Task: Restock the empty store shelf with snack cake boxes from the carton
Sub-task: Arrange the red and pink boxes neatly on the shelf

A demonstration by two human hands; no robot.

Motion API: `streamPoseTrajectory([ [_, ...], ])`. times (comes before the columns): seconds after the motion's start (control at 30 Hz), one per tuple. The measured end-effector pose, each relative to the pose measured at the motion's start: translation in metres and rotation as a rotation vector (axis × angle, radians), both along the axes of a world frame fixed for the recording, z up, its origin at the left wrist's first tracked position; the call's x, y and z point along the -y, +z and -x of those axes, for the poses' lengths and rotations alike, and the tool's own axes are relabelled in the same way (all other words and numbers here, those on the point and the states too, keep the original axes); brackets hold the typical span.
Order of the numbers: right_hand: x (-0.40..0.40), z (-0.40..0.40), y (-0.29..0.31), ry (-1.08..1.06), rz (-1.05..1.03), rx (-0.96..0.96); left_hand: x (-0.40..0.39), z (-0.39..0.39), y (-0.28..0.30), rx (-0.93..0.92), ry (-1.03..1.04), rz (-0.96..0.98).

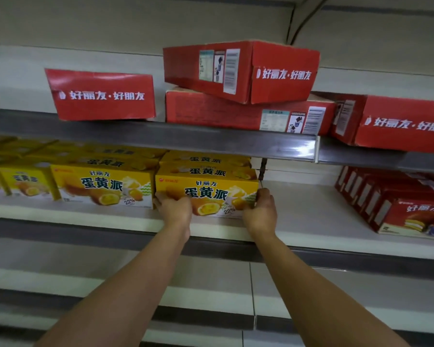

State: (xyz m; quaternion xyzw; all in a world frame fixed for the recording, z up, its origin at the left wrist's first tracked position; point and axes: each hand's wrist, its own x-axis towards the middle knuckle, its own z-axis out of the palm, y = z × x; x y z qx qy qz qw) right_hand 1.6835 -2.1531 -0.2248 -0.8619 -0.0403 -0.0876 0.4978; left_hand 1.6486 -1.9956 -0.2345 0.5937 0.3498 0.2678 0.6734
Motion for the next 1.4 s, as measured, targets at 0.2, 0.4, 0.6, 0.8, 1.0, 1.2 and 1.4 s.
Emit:
streamPoseTrajectory([
  [0.2, 0.02, 0.026, 0.039, -0.296, -0.28, 0.157, 0.076, 0.023, 0.053, 0.052, 0.009, -0.091],
  [0.4, 0.083, 0.059, 0.084, -0.299, -0.54, 0.397, 0.184, 0.065, 0.112, 0.388, -0.047, -0.547],
  [0.6, 0.14, 0.062, 0.127, -0.404, -0.9, 0.341, 0.244, 0.078, 0.149, 0.387, -0.053, -0.832],
  [0.8, 0.158, 0.06, 0.173, -0.209, -1.082, -0.044, 0.249, 0.064, 0.2, -0.036, -0.256, -1.223],
  [1.0, 0.175, 0.078, 0.197, -0.163, -1.229, -0.193, 0.273, 0.071, 0.196, 0.044, -0.187, -1.348],
  [1.2, 0.216, 0.076, 0.193, -0.247, -1.318, -0.245, 0.286, 0.095, 0.164, 0.355, -0.367, -1.457],
  [1.4, 0.27, 0.075, 0.143, 0.253, -1.537, -0.308, 0.297, 0.099, 0.17, 0.484, -0.262, -0.547],
])
